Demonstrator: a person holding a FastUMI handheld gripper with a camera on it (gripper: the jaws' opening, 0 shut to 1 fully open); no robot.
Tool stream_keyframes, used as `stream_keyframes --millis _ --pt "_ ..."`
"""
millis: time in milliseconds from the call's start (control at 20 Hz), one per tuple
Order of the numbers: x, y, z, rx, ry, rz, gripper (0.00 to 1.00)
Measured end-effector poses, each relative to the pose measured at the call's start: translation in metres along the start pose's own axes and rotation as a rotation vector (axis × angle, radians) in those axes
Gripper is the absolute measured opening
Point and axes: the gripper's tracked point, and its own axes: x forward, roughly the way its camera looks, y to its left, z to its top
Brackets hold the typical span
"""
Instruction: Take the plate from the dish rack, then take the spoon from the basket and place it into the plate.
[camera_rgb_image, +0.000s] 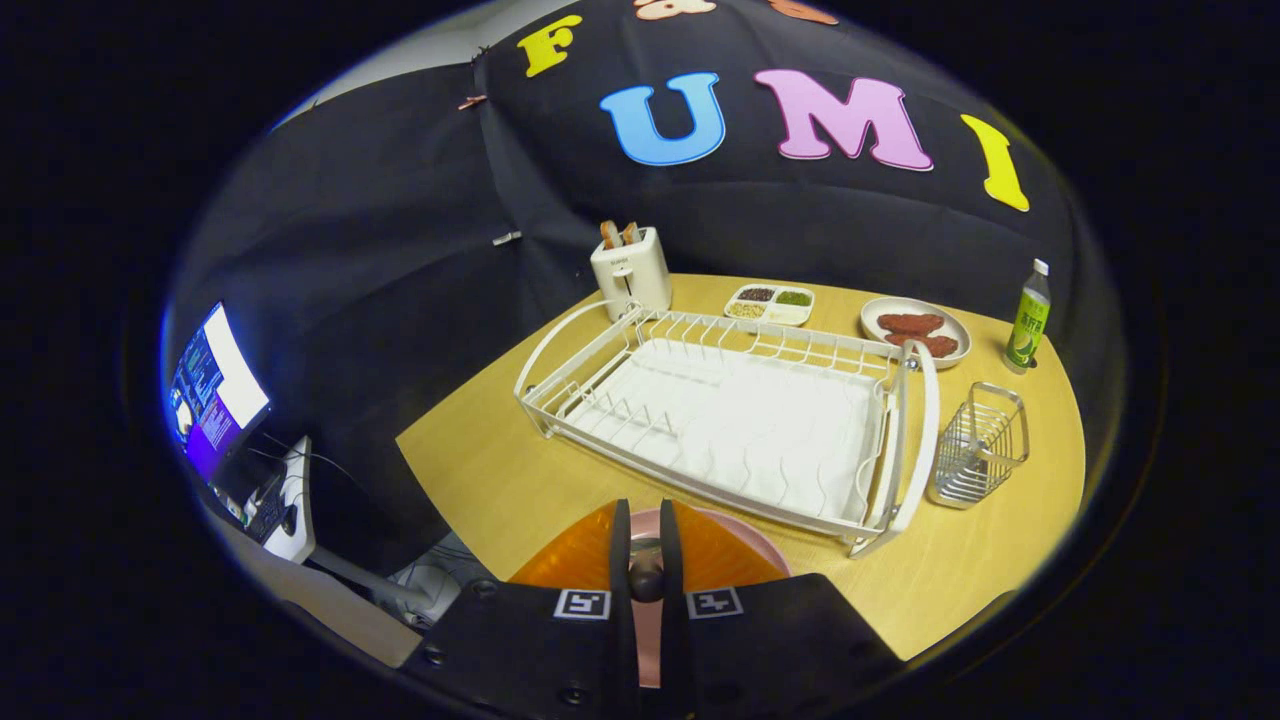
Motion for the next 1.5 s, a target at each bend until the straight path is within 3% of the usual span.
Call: stream_keyframes --millis 400,750,900,950,1000,1200,1350,1500 --pt "-0.009 -0.014 -0.047 -0.045 0.071 0.026 0.15" --pt "-0.006 -0.036 -0.092 -0.066 0.168 -0.039 0.21" --pt "-0.009 -0.039 -0.096 -0.058 0.184 -0.047 0.36" --pt "-0.010 -0.039 -0.095 -0.056 0.178 -0.047 0.49" --pt "-0.010 -0.039 -0.094 -0.053 0.176 -0.047 0.55" --pt "-0.015 -0.042 -0.092 -0.048 0.182 -0.066 0.99" --pt "-0.025 -0.043 -0.069 -0.014 0.137 -0.083 0.99" --pt "-0.038 -0.060 -0.018 -0.010 0.051 -0.141 0.99"
